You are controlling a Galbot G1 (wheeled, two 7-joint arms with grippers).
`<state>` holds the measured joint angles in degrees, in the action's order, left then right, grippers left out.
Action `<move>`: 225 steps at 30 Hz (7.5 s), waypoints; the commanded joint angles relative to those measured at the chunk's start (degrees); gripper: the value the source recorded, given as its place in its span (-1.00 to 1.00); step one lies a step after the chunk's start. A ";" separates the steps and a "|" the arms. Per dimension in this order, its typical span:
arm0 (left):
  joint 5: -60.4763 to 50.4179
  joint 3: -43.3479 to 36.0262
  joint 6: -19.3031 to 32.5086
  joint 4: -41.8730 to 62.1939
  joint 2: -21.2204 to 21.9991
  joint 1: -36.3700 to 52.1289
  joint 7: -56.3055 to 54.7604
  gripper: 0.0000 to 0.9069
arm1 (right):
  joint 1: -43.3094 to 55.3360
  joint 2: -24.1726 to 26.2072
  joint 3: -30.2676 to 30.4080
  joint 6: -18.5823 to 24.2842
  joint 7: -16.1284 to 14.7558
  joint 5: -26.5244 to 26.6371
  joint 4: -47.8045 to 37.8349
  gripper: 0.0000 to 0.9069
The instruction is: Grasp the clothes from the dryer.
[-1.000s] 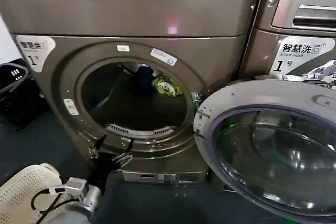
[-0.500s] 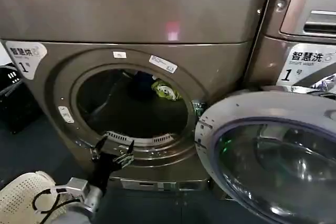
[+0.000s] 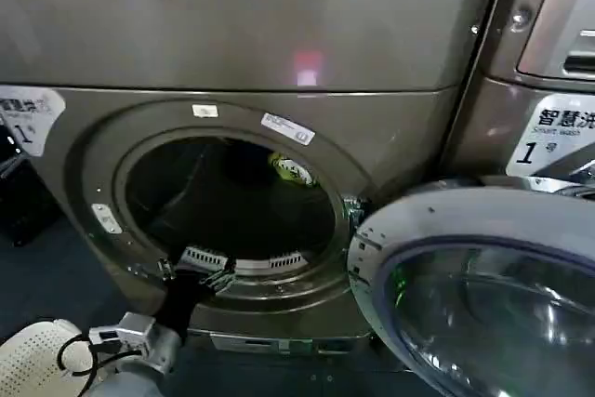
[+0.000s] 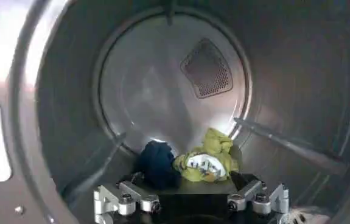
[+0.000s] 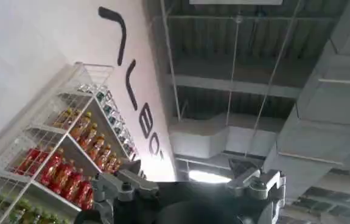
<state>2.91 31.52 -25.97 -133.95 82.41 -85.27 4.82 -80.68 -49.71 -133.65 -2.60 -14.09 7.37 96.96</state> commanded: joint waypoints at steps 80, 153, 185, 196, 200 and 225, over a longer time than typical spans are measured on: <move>-92.78 3.84 26.69 33.54 9.65 42.83 54.84 1.00 | -5.90 -1.87 -5.15 -0.44 -1.04 -3.51 3.46 1.00; -95.51 2.26 22.73 102.34 3.16 81.76 38.48 1.00 | -8.97 -1.61 -6.28 0.49 -2.68 0.50 4.77 1.00; -74.06 -11.38 24.02 114.71 3.63 86.72 35.69 1.00 | -8.31 -1.17 -4.88 0.37 -3.52 0.37 5.79 1.00; -72.20 -15.46 19.54 117.47 2.95 87.33 35.47 1.00 | -8.39 -1.19 -4.72 0.47 -3.70 0.42 5.84 1.00; -72.40 -15.51 18.66 117.45 2.52 86.83 35.05 1.00 | -8.59 -1.05 -4.73 0.51 -3.73 0.46 5.68 1.00; -73.10 -15.63 18.63 116.63 2.07 86.68 35.46 -0.80 | -9.72 -0.79 -6.03 0.54 -3.81 1.23 5.60 1.00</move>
<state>-69.91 16.05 -7.04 -17.33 84.42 1.39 39.95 -90.44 -50.48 -139.56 -2.06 -17.89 8.41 102.50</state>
